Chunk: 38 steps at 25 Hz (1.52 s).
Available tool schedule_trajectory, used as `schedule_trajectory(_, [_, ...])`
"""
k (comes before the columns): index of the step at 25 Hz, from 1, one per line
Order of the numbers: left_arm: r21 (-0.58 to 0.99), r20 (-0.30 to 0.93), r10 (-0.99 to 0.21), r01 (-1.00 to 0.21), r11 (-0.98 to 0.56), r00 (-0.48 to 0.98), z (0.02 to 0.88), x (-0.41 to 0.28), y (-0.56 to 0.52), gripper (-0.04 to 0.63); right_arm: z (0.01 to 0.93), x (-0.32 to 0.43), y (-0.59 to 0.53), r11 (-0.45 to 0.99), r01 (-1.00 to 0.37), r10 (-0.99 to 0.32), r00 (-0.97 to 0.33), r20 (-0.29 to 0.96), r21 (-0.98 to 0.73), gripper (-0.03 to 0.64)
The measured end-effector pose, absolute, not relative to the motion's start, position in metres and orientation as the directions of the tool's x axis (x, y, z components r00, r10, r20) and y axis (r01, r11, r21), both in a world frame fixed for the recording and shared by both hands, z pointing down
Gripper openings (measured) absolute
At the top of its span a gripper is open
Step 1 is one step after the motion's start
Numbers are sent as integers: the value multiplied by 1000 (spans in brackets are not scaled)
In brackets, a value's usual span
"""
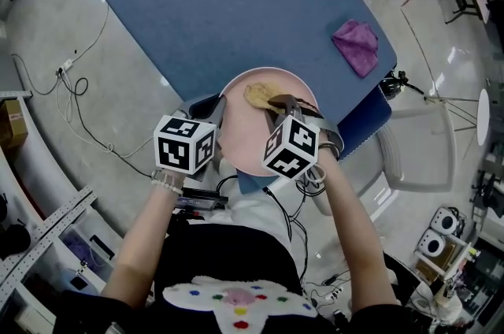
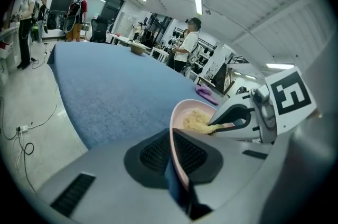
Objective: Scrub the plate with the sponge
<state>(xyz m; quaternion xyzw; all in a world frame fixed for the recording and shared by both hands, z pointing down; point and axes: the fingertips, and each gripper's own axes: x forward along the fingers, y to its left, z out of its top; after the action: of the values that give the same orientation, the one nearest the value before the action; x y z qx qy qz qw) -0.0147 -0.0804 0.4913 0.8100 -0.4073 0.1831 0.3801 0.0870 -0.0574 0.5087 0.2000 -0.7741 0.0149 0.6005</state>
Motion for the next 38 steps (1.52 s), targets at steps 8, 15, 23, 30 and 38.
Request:
schedule_trajectory(8, [463,607,-520,-799,-384,601,492,-14,-82,26,511,126,-54,879,-402,-329,-126,936,255,41])
schedule_trajectory(15, [472,603,-519,-795,-380,606,492,-14,-82,26,510,144,-32,865,-451,-292,-91,952,222,41])
schedule_trajectory(23, [474,604,-514,-793,-382,609,492,-15,-81,26,511,144,2,895,-411,-225,-84,971,172,43])
schedule_trajectory(30, [480,604,-513,-792,-377,610,492,-13,-82,26,511,134,23,935,-332,-164,-101,981,122,43])
schedule_trajectory(38, [482,602,-512,-791,-378,612,492,-14,-83,26,509,103,39,952,-294,-140,-156,978,90,43])
